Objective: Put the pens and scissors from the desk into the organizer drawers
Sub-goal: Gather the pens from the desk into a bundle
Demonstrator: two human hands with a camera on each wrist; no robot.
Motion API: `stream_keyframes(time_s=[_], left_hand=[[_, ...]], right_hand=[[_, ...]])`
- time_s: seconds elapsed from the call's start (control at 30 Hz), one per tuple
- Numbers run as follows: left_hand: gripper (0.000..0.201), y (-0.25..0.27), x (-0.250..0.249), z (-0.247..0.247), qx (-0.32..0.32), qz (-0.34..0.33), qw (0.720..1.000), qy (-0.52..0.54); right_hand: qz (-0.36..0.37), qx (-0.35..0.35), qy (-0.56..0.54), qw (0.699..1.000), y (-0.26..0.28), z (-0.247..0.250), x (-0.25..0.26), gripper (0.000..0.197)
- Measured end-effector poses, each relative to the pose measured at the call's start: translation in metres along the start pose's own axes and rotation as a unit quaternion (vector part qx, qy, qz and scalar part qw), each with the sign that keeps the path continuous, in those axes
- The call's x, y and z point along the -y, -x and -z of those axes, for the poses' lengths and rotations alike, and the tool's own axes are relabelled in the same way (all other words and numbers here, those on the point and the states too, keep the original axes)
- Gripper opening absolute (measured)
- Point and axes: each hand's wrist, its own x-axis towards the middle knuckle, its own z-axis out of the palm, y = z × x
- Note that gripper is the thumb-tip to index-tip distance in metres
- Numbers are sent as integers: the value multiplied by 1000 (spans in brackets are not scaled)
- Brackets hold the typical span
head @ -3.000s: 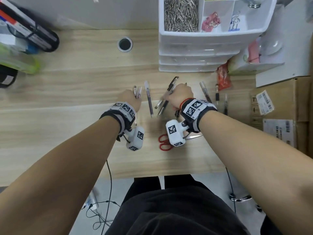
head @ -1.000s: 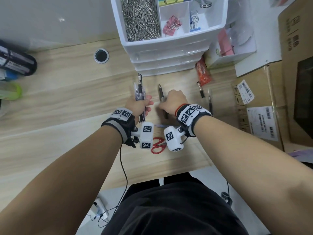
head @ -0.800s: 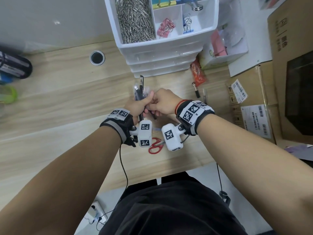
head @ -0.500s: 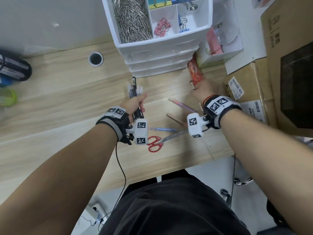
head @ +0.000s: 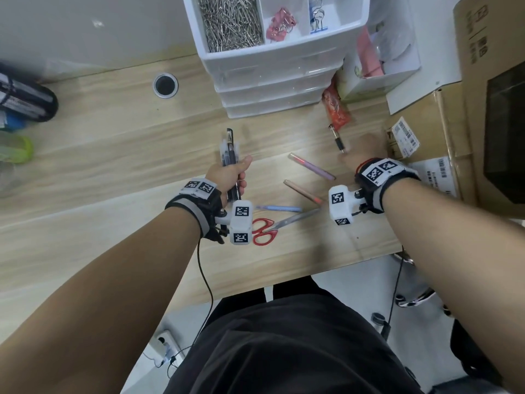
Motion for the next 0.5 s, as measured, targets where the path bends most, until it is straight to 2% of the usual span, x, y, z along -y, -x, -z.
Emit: stream_keyframes(time_s=[0.07,0.13,0.23,0.37,0.5], left_hand=[[33,3,0,0,-2,-3,1000,-5],[32,6,-1,0,-4,-2,1000,0],[32,11,-3,0,-5,-6,1000,3],[29,18,-7,2,4,-20,1000,2],[28,25,-10,4,10,-38,999,17]], right_hand=[[25,23,-6,999,5,0,5,28],[45,45,-8,998,10,-1,13,16],[76,82,21,993,23,2,26,23],[94,99,87,987,33,8,35,18],[194,84,100,972,45,33,59,30]])
